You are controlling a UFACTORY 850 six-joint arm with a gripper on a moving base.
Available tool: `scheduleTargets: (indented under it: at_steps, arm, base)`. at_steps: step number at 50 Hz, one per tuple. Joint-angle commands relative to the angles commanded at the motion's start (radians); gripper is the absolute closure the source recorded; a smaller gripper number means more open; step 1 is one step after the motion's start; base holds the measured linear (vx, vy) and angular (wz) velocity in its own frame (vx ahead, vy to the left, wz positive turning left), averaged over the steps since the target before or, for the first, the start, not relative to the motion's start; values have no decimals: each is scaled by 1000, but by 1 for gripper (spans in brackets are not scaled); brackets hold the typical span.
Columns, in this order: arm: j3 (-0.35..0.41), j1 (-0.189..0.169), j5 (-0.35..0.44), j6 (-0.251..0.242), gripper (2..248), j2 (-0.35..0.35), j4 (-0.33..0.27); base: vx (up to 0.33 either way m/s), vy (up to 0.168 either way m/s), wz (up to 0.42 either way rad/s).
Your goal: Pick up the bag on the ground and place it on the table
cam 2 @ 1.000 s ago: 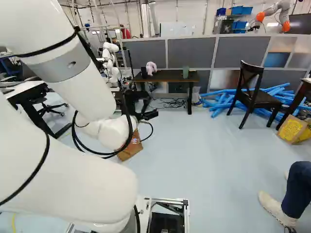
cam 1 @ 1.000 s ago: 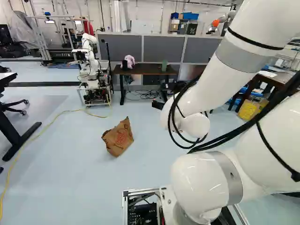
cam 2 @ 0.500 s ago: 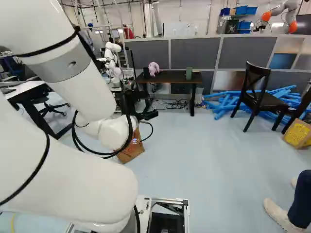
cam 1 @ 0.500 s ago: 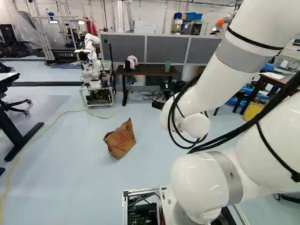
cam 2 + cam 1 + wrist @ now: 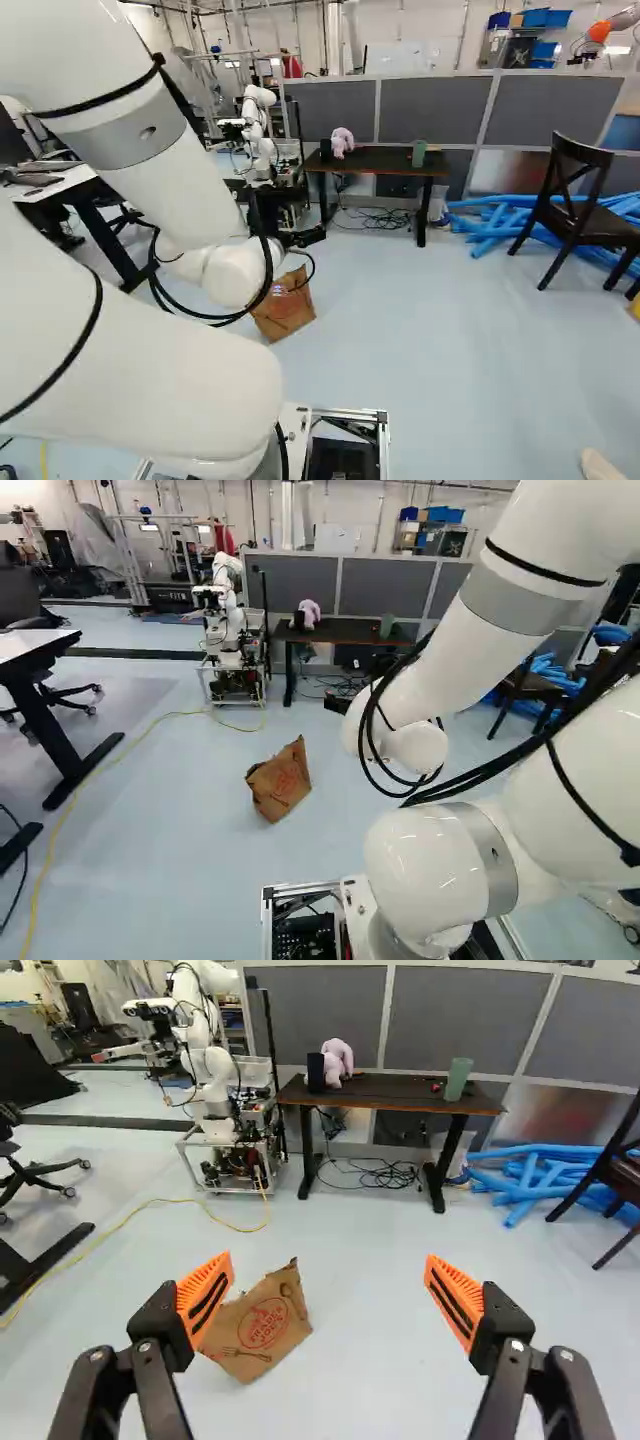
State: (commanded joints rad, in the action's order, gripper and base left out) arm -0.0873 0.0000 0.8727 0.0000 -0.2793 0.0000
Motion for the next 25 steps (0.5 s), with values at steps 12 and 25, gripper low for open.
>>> scheduleTargets:
  at_steps: [12,25]
  arm:
    - [0,0,0,0,3,0,0]
    - [0,0,0,0,3,0,0]
  base:
    - [119,134,169]
    - [114,94,-7]
